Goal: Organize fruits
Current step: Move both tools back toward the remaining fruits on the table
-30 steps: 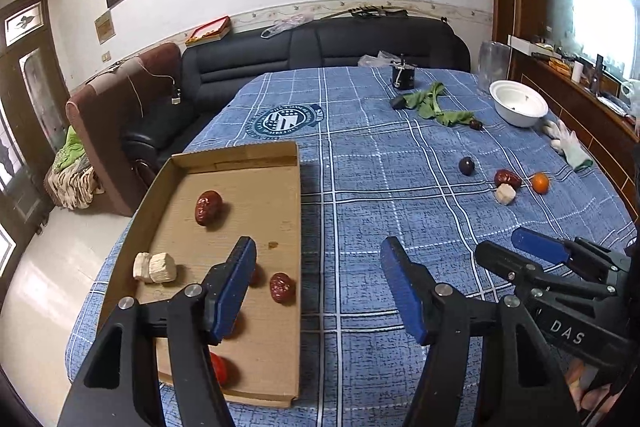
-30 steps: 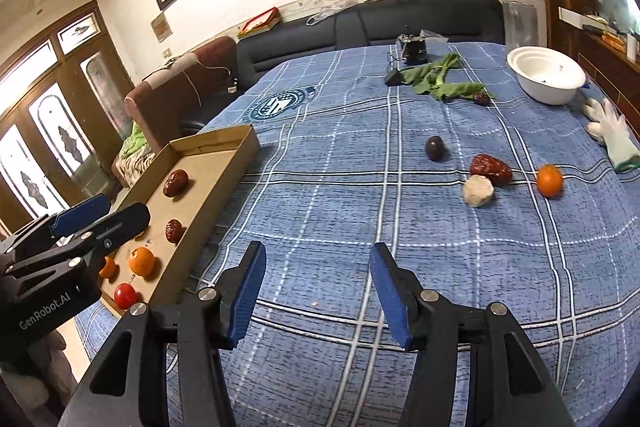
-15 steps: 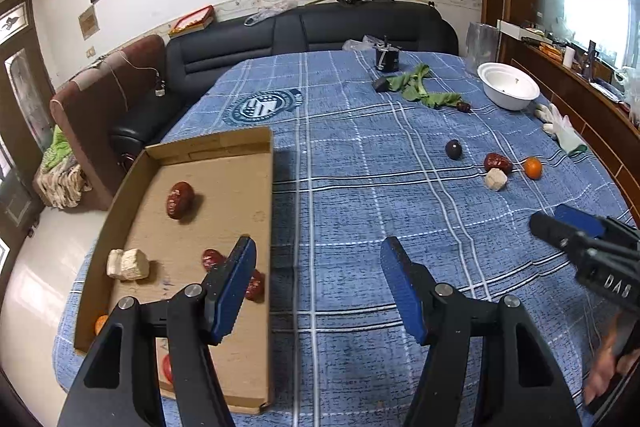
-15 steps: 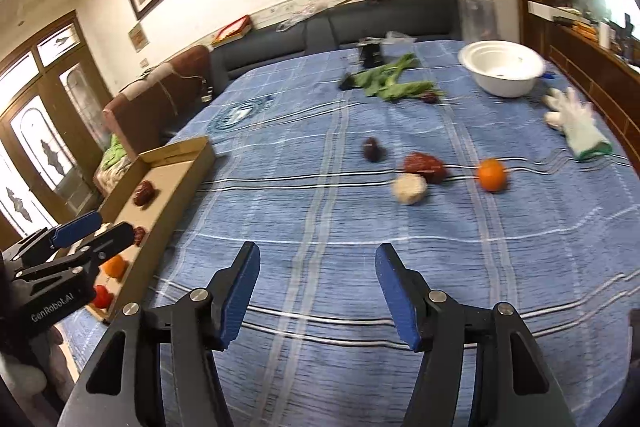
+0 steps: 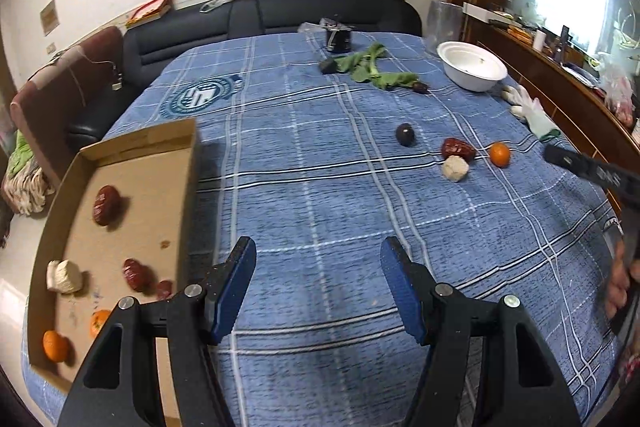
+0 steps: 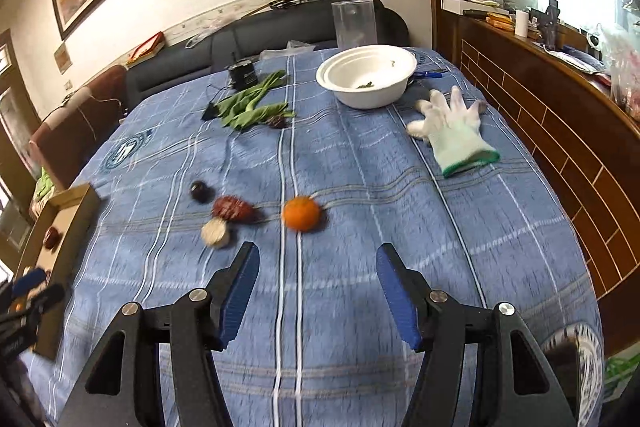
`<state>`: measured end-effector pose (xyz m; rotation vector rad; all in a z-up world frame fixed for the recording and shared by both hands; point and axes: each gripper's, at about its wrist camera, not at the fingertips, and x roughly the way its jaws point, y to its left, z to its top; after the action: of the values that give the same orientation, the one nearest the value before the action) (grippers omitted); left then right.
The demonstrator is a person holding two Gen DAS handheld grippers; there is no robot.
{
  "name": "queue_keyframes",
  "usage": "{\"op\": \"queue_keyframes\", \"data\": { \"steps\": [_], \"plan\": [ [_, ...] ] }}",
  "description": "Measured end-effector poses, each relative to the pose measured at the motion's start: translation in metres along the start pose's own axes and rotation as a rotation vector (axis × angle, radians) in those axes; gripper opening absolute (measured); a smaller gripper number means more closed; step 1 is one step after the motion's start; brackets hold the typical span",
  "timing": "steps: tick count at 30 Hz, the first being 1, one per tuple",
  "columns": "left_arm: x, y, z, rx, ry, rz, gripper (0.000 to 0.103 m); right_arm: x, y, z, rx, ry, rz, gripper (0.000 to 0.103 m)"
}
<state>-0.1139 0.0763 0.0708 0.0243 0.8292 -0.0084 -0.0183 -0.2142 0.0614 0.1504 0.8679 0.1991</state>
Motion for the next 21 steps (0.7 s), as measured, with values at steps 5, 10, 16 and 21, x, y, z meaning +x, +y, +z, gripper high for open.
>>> {"op": "queue_keyframes", "data": {
  "steps": [5,10,16,21],
  "plan": [
    [0.012,-0.014,0.016,0.011,0.013,-0.056,0.064,0.037,0.009,0.026,0.013,0.022,0.045,0.065],
    [0.024,-0.026,0.030,0.031,0.011,-0.079,0.064,0.064,0.016,0.027,0.002,0.025,0.029,0.065],
    [0.052,-0.043,0.044,0.025,0.041,-0.134,0.064,0.077,0.003,0.015,0.051,0.048,0.087,0.065],
    [0.076,-0.059,0.056,0.027,0.046,-0.163,0.064,0.083,0.003,0.013,0.021,0.053,0.078,0.065]
  ]
}}
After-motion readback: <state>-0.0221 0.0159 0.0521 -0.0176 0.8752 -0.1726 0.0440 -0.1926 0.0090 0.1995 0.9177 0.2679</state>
